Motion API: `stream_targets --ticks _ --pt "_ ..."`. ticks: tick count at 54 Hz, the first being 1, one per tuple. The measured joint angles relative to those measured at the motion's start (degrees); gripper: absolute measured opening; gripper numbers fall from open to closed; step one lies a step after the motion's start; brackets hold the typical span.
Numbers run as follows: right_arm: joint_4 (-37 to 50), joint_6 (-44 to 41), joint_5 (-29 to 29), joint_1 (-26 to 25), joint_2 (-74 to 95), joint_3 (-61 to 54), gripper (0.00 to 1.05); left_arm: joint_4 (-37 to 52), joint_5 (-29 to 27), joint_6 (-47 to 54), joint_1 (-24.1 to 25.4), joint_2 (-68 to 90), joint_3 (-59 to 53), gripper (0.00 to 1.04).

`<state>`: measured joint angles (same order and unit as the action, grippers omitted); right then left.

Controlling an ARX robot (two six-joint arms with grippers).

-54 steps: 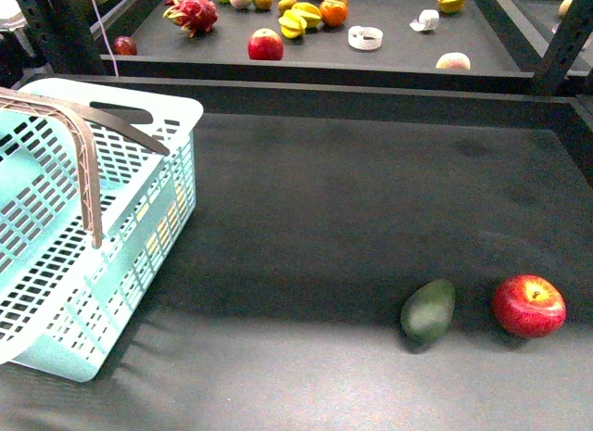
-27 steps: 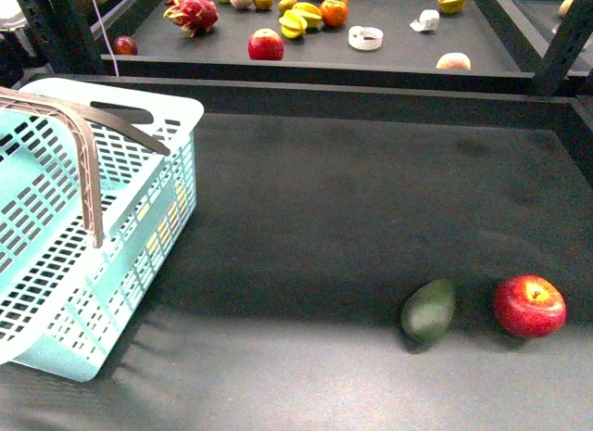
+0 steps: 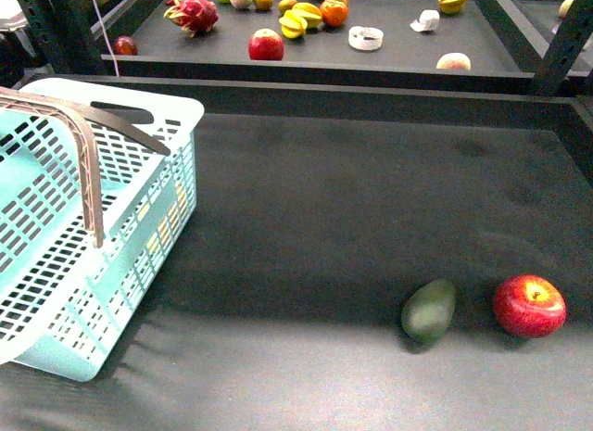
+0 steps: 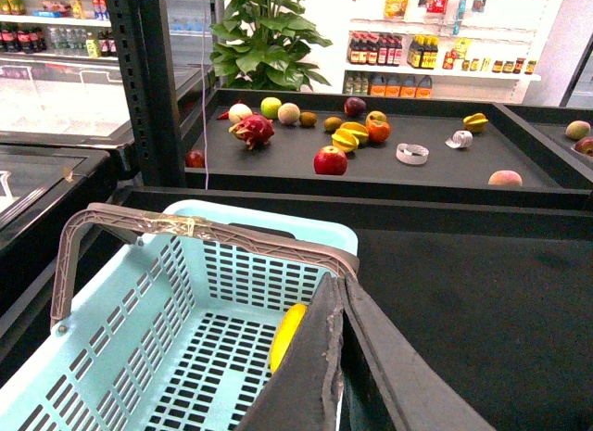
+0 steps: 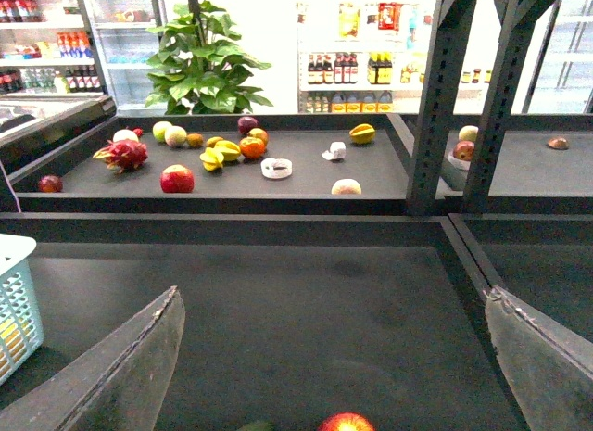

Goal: Pick mango with right arm and hold basket with left

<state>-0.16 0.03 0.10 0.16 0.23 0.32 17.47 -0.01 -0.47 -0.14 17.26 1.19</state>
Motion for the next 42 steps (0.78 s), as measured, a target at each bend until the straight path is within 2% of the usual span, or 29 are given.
stream_targets --ticks 22,28,42 --pt "0.00 0.00 0.00 0.00 0.00 0.00 0.97 -7.08 0.02 0.00 0.00 -7.06 0.00 0.04" --pt "0.00 0.00 0.02 0.02 0.00 0.00 0.97 -16.59 0.02 0.04 0.00 -14.93 0.02 0.04" --pt "0.00 0.00 0.00 0.02 0.00 0.00 0.97 -17.33 0.02 0.04 0.00 -16.96 0.02 0.04"
